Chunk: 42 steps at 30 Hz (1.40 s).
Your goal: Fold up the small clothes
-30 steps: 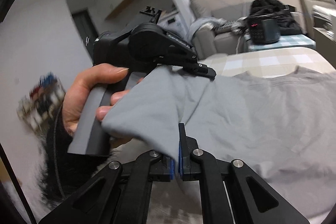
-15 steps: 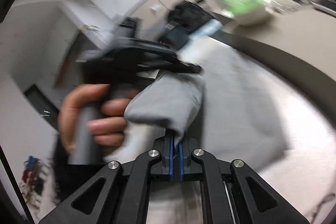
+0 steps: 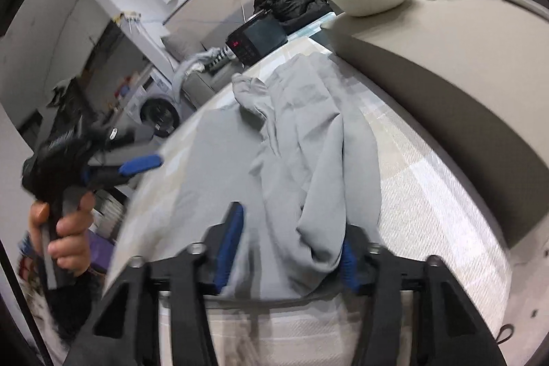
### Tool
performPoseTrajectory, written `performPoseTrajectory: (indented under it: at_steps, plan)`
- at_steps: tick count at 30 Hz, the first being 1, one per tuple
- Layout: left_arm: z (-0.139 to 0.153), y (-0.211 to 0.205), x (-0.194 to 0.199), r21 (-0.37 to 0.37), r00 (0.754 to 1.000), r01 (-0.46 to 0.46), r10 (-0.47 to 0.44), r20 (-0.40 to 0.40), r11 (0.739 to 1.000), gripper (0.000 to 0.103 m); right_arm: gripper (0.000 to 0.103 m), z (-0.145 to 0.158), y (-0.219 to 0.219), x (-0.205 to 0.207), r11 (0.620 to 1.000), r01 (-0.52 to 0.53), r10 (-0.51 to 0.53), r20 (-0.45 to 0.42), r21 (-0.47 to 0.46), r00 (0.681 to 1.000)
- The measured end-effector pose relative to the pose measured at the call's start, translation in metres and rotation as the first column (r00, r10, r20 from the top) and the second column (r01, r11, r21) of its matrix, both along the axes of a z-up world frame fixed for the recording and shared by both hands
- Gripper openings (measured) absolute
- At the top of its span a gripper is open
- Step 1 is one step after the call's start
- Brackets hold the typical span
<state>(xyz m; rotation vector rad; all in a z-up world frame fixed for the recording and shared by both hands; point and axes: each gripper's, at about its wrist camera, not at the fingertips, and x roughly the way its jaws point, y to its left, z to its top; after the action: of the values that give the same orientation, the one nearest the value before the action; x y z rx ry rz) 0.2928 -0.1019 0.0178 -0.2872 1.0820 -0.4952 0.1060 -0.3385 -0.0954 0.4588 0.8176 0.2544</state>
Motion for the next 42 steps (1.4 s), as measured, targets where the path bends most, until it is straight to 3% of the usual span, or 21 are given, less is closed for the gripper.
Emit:
performPoseTrajectory:
  at_steps: [1, 5, 8, 9, 12, 14, 20, 23, 25, 26, 27, 29, 32, 36, 42]
  plan:
    - [-0.007, 0.008, -0.008, -0.004, 1.0, -0.017, 0.017, -0.009, 1.0, 0.074, 0.011, 0.003, 0.003, 0.003, 0.998, -0.009, 0.009, 0.003, -0.054, 1.0]
    - [-0.037, 0.037, -0.035, -0.005, 0.997, -0.065, 0.065, -0.031, 0.998, 0.074, 0.009, 0.024, -0.008, -0.001, 0.996, 0.023, -0.015, 0.088, -0.083, 0.996]
    - [-0.052, 0.044, -0.05, 0.016, 0.996, -0.074, 0.074, -0.038, 0.997, 0.074, 0.012, 0.016, -0.019, 0.01, 0.988, 0.06, -0.057, 0.02, -0.144, 0.998]
    - [-0.057, 0.044, -0.054, 0.023, 0.997, -0.067, 0.068, -0.043, 0.998, 0.074, 0.012, 0.007, -0.024, 0.014, 0.986, 0.049, -0.055, -0.038, -0.157, 0.998]
    - [-0.07, 0.037, -0.057, 0.025, 0.996, -0.049, 0.051, -0.07, 0.998, 0.074, 0.021, 0.007, -0.033, 0.007, 0.989, 0.047, -0.052, -0.038, -0.138, 0.998]
    - [-0.074, 0.036, -0.059, 0.011, 0.997, -0.062, 0.062, -0.037, 0.998, 0.074, 0.048, 0.014, -0.037, 0.0, 0.979, 0.072, -0.075, -0.007, -0.189, 0.997]
    - [-0.08, 0.039, -0.042, -0.111, 0.99, -0.136, 0.132, -0.043, 0.984, 0.075, 0.05, 0.012, -0.042, 0.001, 0.98, 0.04, -0.043, -0.01, -0.194, 0.999]
    - [-0.084, 0.045, -0.028, -0.196, 0.978, -0.204, 0.192, -0.074, 0.959, 0.075, 0.05, 0.004, -0.036, 0.02, 0.982, 0.03, -0.038, -0.042, -0.189, 0.998]
    - [-0.088, 0.05, -0.02, -0.214, 0.966, -0.256, 0.238, -0.105, 0.943, 0.054, 0.05, -0.001, -0.034, 0.028, 0.983, 0.027, -0.038, -0.058, -0.179, 0.998]
    - [-0.091, 0.051, -0.015, -0.205, 0.961, -0.27, 0.25, -0.119, 0.941, 0.03, 0.05, 0.0, -0.033, 0.028, 0.983, 0.022, -0.032, -0.051, -0.182, 0.998]
    - [-0.096, 0.053, -0.013, -0.194, 0.954, -0.289, 0.266, -0.136, 0.937, 0.013, 0.05, 0.0, -0.032, 0.028, 0.983, 0.019, -0.029, -0.051, -0.185, 0.998]
    - [-0.099, 0.056, -0.012, -0.219, 0.951, -0.301, 0.276, -0.137, 0.928, 0.01, 0.034, -0.002, -0.032, 0.029, 0.988, -0.002, -0.007, -0.06, -0.153, 0.998]
    - [-0.098, 0.06, -0.017, -0.213, 0.955, -0.294, 0.277, -0.108, 0.932, 0.008, 0.026, -0.003, -0.033, 0.027, 0.993, -0.01, 0.003, -0.061, -0.115, 0.998]
    - [-0.092, 0.073, -0.026, -0.19, 0.956, -0.294, 0.285, -0.073, 0.937, 0.007, 0.023, -0.006, -0.028, 0.029, 0.998, -0.01, 0.005, -0.079, -0.064, 0.997]
    - [-0.082, 0.125, -0.044, -0.157, 0.939, -0.343, 0.339, -0.053, 0.926, 0.007, 0.021, -0.01, 0.015, 0.034, 0.994, -0.108, 0.106, -0.099, -0.02, 0.989]
